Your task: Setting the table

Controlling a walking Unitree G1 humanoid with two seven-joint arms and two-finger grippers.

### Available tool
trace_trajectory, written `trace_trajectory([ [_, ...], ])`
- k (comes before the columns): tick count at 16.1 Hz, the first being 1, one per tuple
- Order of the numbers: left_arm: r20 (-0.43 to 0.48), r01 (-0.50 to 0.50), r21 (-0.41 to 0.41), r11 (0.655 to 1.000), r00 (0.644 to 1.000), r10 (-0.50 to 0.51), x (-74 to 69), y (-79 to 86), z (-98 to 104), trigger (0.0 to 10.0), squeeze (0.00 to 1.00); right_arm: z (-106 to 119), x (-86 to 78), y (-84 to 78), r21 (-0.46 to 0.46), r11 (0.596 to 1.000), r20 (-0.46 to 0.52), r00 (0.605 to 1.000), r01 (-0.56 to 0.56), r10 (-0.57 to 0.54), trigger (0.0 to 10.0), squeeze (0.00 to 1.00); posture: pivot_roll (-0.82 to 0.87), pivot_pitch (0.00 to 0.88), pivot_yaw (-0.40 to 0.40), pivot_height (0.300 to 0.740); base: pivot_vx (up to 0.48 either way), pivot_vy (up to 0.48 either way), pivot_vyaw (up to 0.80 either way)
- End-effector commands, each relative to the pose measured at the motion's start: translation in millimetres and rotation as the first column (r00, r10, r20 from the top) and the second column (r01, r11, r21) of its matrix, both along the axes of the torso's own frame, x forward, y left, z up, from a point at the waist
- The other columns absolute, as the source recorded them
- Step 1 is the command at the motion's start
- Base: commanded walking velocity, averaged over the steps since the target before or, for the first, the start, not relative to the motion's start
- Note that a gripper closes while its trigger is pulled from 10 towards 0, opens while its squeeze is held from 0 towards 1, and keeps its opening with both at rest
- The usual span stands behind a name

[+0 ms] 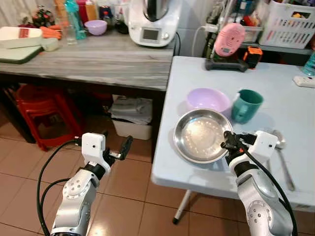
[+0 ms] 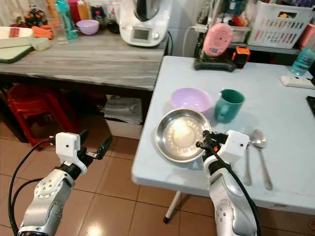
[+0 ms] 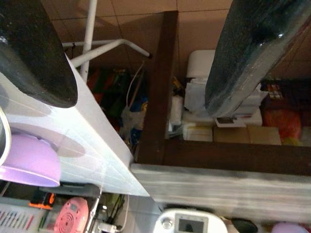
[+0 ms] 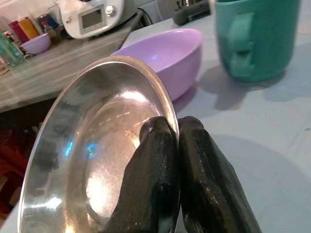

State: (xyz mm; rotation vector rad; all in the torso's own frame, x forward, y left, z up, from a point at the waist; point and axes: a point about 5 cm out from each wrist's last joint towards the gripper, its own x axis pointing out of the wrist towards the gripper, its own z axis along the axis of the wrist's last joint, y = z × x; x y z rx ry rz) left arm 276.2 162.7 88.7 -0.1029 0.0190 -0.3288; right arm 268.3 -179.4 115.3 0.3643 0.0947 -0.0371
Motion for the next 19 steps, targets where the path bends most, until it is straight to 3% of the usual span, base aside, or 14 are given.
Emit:
trace_trajectory([
  [1, 0.006, -0.004, 0.001, 1.0, 1.0, 0.004, 1.0, 0.4, 1, 10.0, 0.0, -3, -1.0, 1.3, 0.0, 1.0, -0.01, 1.0, -0.006, 0.006, 10.0, 0.0, 0.03, 0.0, 0.005, 0.74, 0.0, 0.345, 0.0],
  [11, 0.016, -0.005, -0.005, 1.0, 1.0, 0.005, 3.5, -3.6, 3, 10.0, 0.0, -2, 1.3, 0.1, -0.002, 1.0, 0.001, 1.0, 0.014, -0.014, 10.0, 0.0, 0.03, 0.0, 0.011, 0.74, 0.0, 0.369, 0.0],
  [19, 0.019, -0.003, -0.002, 1.0, 1.0, 0.004, 4.2, -5.9, 3, 10.0, 0.0, 1, 1.0, -12.4, -0.03, 0.996, 0.022, 0.996, 0.084, -0.083, 10.0, 0.0, 0.03, 0.0, 0.01, 0.74, 0.0, 0.42, 0.0],
])
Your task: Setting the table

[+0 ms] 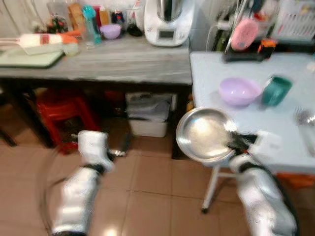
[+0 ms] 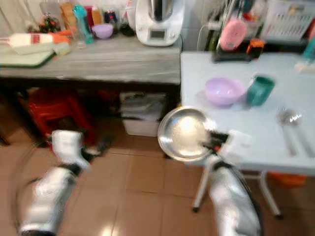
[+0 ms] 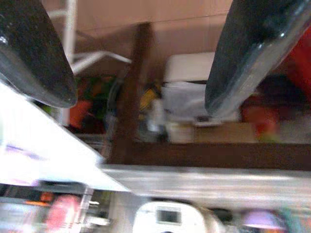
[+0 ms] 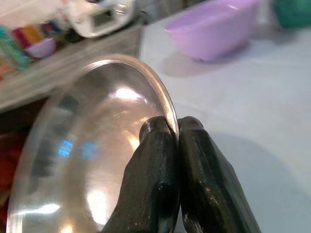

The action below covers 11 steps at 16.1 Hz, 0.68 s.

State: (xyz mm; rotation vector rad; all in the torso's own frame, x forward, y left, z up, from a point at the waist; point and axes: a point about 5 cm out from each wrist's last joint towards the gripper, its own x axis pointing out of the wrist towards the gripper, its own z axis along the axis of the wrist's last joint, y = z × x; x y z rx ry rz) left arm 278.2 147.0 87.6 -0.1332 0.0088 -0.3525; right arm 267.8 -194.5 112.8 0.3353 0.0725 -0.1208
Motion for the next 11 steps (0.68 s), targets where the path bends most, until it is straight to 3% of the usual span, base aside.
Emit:
trace_trajectory([
  [1, 0.014, -0.03, 0.03, 0.999, 0.999, 0.03, 2.4, 9.6, 3.6, 10.0, 0.0, 3.2, 1.1, 1.4, -0.002, 1.0, 0.017, 1.0, 0.001, -0.001, 10.0, 0.0, 0.03, 0.0, 0.009, 0.74, 0.0, 0.442, 0.0],
  [11, 0.021, -0.05, 0.031, 0.998, 0.999, 0.049, 4.9, 10.0, 3.0, 10.0, 0.0, 6.0, 3.8, -1.0, -0.015, 1.0, 0.039, 0.999, 0.014, -0.013, 10.0, 0.0, 0.03, 0.0, 0.006, 0.74, 0.0, 0.451, 0.0],
])
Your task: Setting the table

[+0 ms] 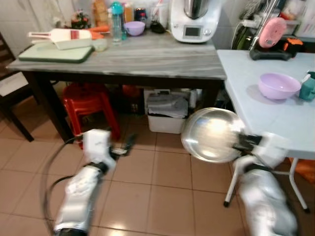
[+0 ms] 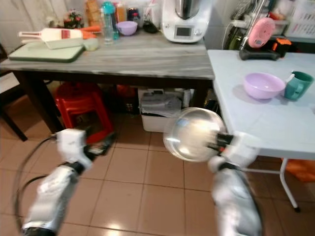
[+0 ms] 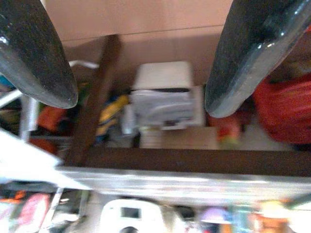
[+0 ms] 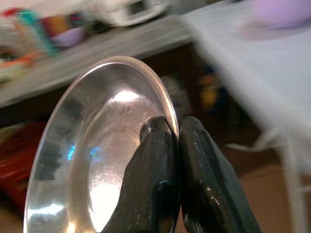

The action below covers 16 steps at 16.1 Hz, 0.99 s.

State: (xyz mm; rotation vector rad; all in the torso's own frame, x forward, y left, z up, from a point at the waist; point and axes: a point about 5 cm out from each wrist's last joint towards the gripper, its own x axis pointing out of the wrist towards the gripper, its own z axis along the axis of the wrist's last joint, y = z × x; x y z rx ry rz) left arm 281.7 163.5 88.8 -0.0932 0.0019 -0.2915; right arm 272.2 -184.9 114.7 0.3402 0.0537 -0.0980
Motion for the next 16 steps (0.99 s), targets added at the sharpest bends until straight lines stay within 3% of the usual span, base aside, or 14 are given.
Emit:
trace_trajectory([
  [1, 0.011, 0.012, -0.007, 1.0, 1.0, -0.012, 1.5, -6.7, 1.7, 10.0, 0.0, 4.1, -0.6, -10.9, -0.019, 0.999, 0.018, 0.999, 0.034, -0.034, 10.0, 0.0, 0.03, 0.0, 0.006, 0.74, 0.0, 0.454, 0.0],
  [8, 0.017, -0.011, -0.003, 1.0, 1.0, 0.011, 3.8, -6.7, 1.2, 10.0, 0.0, 6.4, 0.6, -14.1, -0.029, 0.998, 0.03, 0.998, 0.052, -0.051, 10.0, 0.0, 0.02, 0.0, 0.004, 0.74, 0.0, 0.455, 0.0],
  [12, 0.051, -0.03, 0.017, 0.999, 0.998, 0.029, 5.0, -1.8, 6.7, 10.0, 0.0, 7.6, 1.2, -13.9, -0.046, 0.998, 0.04, 0.998, 0.05, -0.048, 10.0, 0.0, 0.02, 0.0, 0.008, 0.74, 0.0, 0.0, 0.0],
  [16, 0.058, -0.017, 0.009, 1.0, 0.998, 0.016, 6.8, -1.7, 8.2, 10.0, 0.0, 7.6, 0.3, -13.8, -0.051, 0.997, 0.044, 0.998, 0.054, -0.052, 10.0, 0.0, 0.02, 0.0, 0.011, 0.74, 0.372, 0.0, 0.0],
])
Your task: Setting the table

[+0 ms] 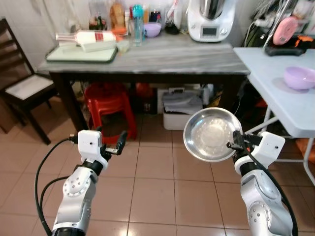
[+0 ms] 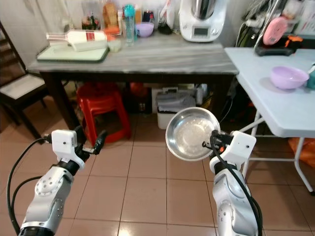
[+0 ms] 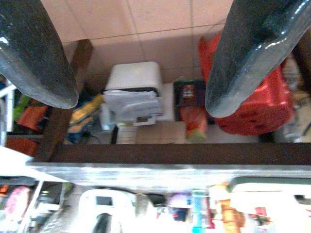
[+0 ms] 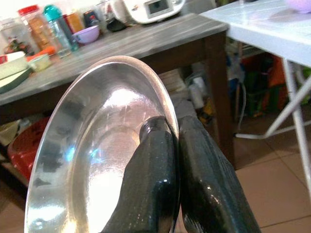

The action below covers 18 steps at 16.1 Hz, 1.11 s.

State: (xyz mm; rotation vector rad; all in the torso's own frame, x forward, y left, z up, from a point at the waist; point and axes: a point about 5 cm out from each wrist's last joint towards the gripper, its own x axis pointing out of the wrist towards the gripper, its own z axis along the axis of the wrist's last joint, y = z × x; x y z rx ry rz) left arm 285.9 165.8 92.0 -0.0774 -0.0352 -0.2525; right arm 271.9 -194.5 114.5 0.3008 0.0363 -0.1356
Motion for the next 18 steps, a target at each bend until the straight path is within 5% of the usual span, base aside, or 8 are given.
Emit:
trace_trajectory([
  [1, 0.018, 0.03, -0.003, 1.0, 0.999, -0.03, 1.4, -6.5, 3.7, 10.0, 0.0, 7.5, 0.4, -4.9, -0.012, 1.0, 0.033, 0.999, 0.016, -0.016, 10.0, 0.0, 0.02, 0.0, 0.011, 0.74, 0.409, 0.0, 0.0],
  [7, 0.018, 0.031, -0.013, 0.999, 0.999, -0.031, 1.7, -9.0, 2.8, 10.0, 0.0, 9.5, 1.4, -6.1, -0.018, 1.0, 0.04, 0.999, 0.015, -0.015, 10.0, 0.0, 0.01, 0.0, 0.002, 0.74, 0.414, 0.0, 0.51],
  [18, 0.016, 0.047, -0.019, 0.999, 0.999, -0.047, 2.0, -13.5, 1.3, 10.0, 0.0, 11.5, 4.5, -7.2, -0.012, 1.0, 0.048, 0.999, 0.019, -0.019, 10.0, 0.0, 0.01, 0.0, -0.001, 0.74, 0.414, 0.0, 0.0],
])
